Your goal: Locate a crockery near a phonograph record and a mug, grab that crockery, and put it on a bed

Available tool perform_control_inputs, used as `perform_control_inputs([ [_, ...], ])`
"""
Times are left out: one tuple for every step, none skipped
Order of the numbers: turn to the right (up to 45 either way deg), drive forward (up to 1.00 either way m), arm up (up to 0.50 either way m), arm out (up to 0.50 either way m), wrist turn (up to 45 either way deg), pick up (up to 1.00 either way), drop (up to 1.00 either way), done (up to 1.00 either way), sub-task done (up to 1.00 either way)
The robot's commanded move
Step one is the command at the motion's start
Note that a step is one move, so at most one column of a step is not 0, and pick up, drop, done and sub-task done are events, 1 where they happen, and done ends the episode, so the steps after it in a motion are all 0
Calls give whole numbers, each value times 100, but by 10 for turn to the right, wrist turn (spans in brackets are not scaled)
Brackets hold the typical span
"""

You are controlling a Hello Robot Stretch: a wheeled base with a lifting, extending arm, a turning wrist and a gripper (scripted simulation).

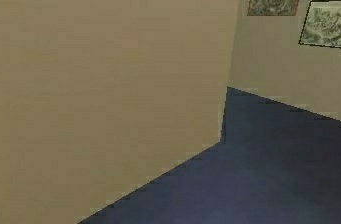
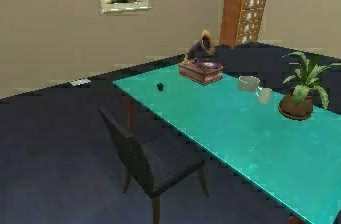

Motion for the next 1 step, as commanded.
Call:
perform_control_inputs([
  [30, 0, 0, 0, 0, 0, 0, 0, 0],
])
